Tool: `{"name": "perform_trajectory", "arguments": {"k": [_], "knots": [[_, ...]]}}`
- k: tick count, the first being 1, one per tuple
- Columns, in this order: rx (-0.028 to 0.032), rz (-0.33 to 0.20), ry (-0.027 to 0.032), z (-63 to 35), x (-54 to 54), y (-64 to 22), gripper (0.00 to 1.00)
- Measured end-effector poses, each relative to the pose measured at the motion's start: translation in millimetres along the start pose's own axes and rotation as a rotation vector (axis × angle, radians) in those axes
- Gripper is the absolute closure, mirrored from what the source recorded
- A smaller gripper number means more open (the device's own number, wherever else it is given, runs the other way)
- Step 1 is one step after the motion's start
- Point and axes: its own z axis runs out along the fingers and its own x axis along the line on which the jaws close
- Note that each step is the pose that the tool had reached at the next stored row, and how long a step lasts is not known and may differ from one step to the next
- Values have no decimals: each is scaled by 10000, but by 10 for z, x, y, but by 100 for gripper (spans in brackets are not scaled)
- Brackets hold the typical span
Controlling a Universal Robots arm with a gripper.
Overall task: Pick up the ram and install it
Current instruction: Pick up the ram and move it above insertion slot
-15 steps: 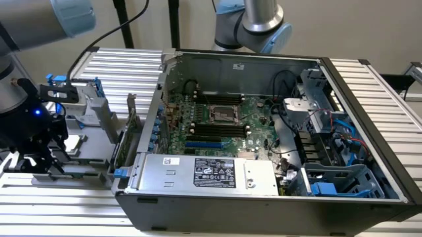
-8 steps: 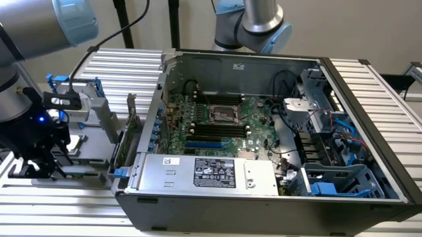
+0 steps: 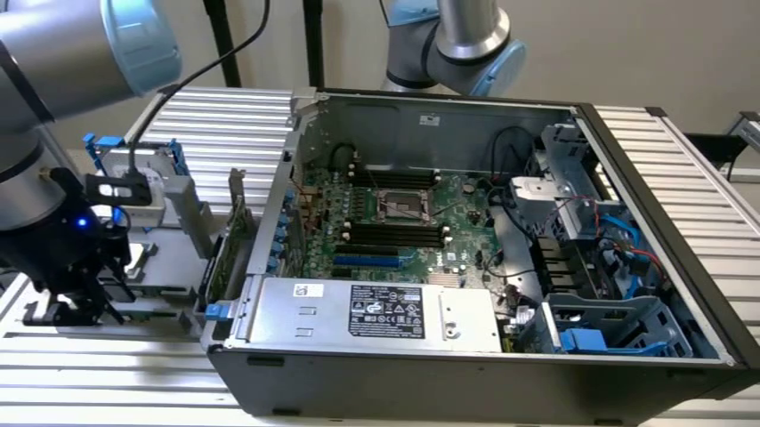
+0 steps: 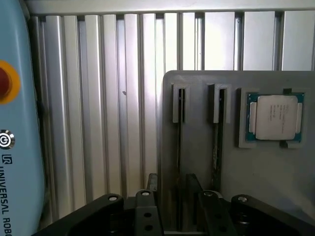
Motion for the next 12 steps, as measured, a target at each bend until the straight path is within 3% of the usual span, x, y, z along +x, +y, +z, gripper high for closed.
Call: {"name": "perform_trajectory", "arguments": {"k": [4, 8, 12], "knots": [[-71, 0, -39, 19, -13, 1, 64], [-212, -1, -49, 37, -21, 3, 64], [-252, -8, -51, 81, -24, 2, 64]]}}
